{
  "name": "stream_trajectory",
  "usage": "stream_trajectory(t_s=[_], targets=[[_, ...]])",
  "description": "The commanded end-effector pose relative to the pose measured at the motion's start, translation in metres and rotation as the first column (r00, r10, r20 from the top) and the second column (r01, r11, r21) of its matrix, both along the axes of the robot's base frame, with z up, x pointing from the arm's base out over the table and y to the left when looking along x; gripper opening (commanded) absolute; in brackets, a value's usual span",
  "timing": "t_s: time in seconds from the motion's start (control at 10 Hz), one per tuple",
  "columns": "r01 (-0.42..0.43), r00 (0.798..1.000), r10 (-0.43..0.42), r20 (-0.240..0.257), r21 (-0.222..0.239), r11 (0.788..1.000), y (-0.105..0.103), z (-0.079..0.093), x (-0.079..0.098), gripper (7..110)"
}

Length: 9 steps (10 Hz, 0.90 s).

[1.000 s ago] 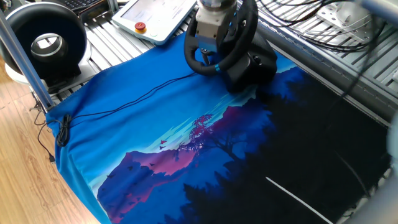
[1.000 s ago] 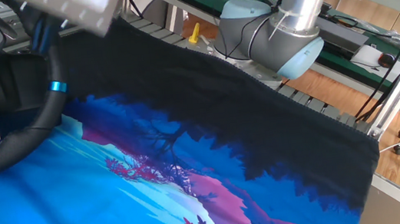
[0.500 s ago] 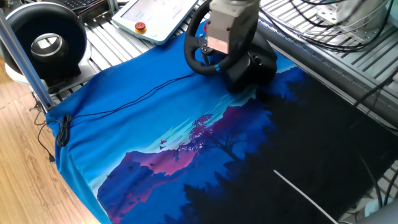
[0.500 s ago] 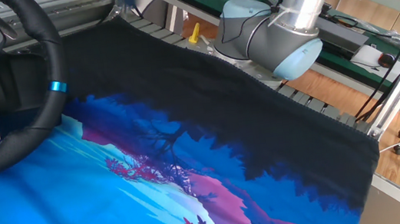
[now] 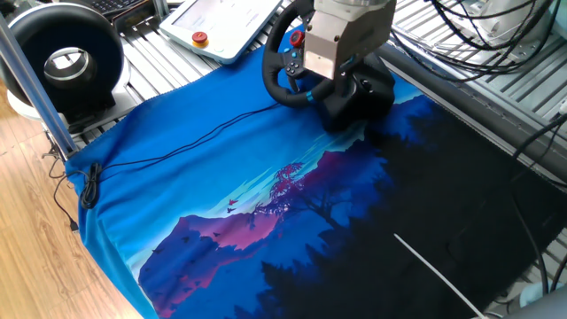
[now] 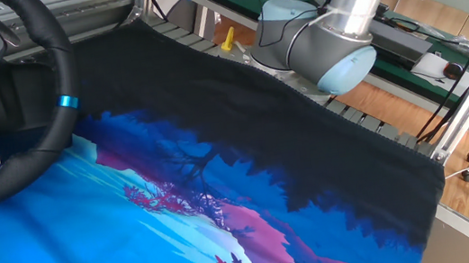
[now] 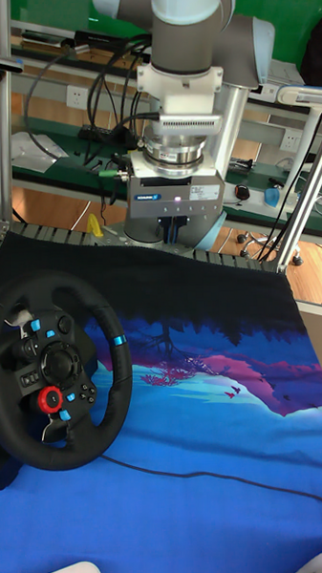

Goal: Rotate the steering wheel 90 degrees clockwise

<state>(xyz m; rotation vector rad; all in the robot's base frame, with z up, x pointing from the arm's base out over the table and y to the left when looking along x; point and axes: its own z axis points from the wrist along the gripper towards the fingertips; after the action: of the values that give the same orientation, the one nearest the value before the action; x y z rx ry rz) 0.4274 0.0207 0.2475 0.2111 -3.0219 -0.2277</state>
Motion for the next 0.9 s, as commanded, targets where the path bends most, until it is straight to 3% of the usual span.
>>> stream_trajectory(t_s=[0.0,0.1,0.3,0.5,0.7,0.8], targets=[[0.041,0.997,-0.046,0.062,0.081,0.996,0.018,0.002,0.016,7],[0.075,0.993,-0.081,0.085,0.070,0.995,0.015,0.001,0.024,7],[0.079,0.994,-0.084,0.070,0.068,0.995,0.015,0.001,0.020,7],[0.079,0.996,-0.076,0.048,-0.077,0.994,-0.020,-0.004,0.012,7],[0.112,0.994,-0.114,-0.008,-0.126,0.986,-0.030,-0.003,-0.003,7],[0.112,0.994,-0.114,-0.008,-0.123,0.986,-0.030,-0.003,-0.003,7]])
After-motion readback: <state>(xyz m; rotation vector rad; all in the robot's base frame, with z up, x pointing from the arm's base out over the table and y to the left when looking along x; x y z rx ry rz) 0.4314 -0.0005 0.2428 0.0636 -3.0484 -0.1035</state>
